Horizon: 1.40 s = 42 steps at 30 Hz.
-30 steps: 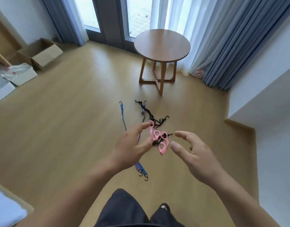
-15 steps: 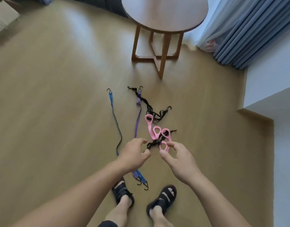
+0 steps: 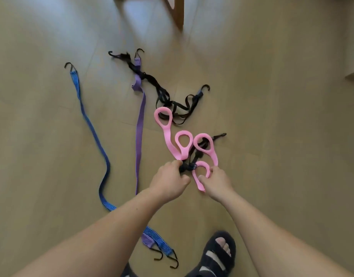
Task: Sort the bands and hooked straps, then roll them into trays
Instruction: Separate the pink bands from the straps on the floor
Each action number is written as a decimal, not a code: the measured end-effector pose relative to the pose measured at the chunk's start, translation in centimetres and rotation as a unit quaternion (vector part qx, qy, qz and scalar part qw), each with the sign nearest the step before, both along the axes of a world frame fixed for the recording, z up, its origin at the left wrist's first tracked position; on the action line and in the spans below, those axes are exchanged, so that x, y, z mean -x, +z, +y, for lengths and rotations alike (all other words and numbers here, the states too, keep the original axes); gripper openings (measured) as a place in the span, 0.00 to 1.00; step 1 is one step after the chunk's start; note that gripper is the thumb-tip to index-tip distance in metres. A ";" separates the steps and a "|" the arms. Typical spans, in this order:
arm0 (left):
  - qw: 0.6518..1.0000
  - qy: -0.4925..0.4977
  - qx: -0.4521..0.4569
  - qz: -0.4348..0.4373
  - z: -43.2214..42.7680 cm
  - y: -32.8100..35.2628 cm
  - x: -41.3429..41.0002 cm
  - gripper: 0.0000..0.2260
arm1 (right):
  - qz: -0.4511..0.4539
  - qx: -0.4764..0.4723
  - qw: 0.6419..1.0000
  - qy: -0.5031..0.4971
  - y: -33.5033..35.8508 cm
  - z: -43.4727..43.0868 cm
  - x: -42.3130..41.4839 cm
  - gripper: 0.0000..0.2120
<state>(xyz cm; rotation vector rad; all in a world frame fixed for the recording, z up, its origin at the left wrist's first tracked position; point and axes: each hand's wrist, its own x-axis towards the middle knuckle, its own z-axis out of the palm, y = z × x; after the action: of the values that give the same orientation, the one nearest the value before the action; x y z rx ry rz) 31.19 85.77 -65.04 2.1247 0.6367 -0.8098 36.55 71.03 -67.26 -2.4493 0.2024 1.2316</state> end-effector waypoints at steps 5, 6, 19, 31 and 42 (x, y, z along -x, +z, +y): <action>0.998 -0.025 -0.049 -0.018 -0.4 -9.9 -2.5 0.18 | 0.001 0.091 0.993 -0.080 -10.2 -1.9 -0.8 0.21; 0.997 -0.027 -0.067 -0.015 -0.3 -11.4 -3.0 0.16 | 0.001 0.098 0.992 -0.085 -11.6 -2.2 -0.6 0.19; 0.994 0.107 -0.001 -0.026 -0.1 -14.4 -4.5 0.05 | -0.073 -0.081 0.976 -0.191 -11.7 -2.3 -0.8 0.11; 0.919 0.247 0.240 -0.189 3.4 12.4 -7.7 0.22 | -0.077 -0.316 0.882 -0.340 12.3 0.1 -3.7 0.11; 0.967 0.100 0.200 -0.118 -0.6 41.7 -6.4 0.23 | -0.059 -0.405 0.848 -0.338 42.5 -5.8 -3.2 0.15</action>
<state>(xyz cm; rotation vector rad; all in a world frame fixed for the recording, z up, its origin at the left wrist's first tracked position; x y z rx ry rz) 37.59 85.14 -23.31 1.7214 0.5020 -0.5121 39.71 65.25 -24.78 -1.4931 0.3769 0.6409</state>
